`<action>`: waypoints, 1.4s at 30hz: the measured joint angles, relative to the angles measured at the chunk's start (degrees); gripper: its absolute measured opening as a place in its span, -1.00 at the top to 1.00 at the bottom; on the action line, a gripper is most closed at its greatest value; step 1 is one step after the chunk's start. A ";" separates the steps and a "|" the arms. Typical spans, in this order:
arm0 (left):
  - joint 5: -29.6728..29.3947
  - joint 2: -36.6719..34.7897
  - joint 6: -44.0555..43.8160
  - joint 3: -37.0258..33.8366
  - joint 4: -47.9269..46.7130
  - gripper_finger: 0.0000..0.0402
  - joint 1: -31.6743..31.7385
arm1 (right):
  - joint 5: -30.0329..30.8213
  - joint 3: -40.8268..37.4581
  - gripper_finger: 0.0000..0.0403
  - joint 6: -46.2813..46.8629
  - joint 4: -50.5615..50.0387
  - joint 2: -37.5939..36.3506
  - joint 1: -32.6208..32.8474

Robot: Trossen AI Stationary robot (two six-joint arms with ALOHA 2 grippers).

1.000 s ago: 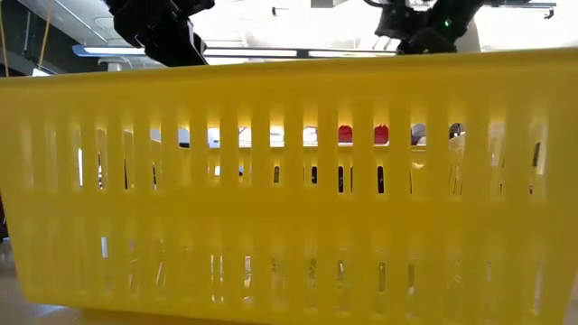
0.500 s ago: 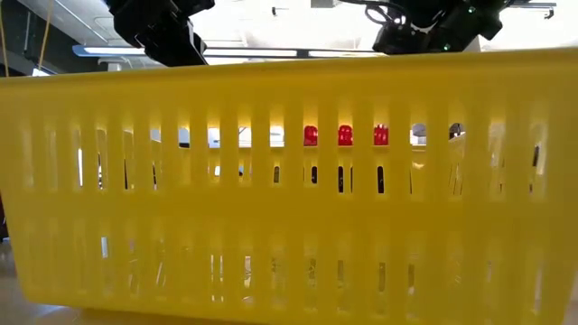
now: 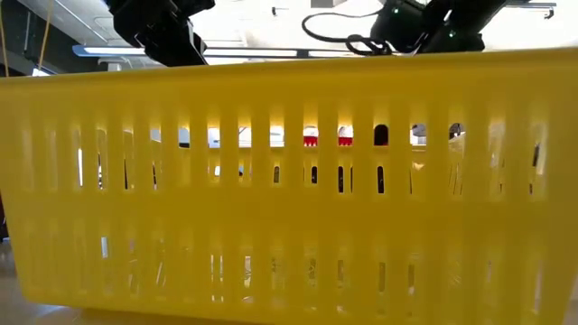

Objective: Stack baskets by color
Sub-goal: Stack the left red bin on the middle red bin, then stack the middle yellow bin on the bottom yellow bin

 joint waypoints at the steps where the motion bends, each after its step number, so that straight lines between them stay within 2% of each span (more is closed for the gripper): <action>1: 0.00 0.00 0.00 0.00 -0.08 0.34 -0.02 | -0.04 0.00 1.00 0.12 -0.06 0.38 0.00; 16: 0.00 0.00 0.02 0.00 -0.01 0.34 -0.02 | 1.29 0.00 0.94 1.36 0.17 3.15 0.00; 24: -0.02 0.00 0.02 0.00 0.00 0.34 -0.02 | 1.34 0.00 0.71 2.84 0.11 3.15 0.00; 28: -0.02 0.00 0.02 0.00 0.00 0.34 -0.02 | 3.25 0.00 0.57 3.05 0.09 2.91 0.06; 36: -0.02 0.00 0.02 0.00 -0.02 0.34 -0.02 | 4.88 0.02 0.46 6.61 -1.23 -1.42 1.13; 42: -0.01 0.00 0.01 0.00 -0.07 0.34 -0.02 | 2.12 0.07 0.45 16.18 -10.35 -7.49 2.64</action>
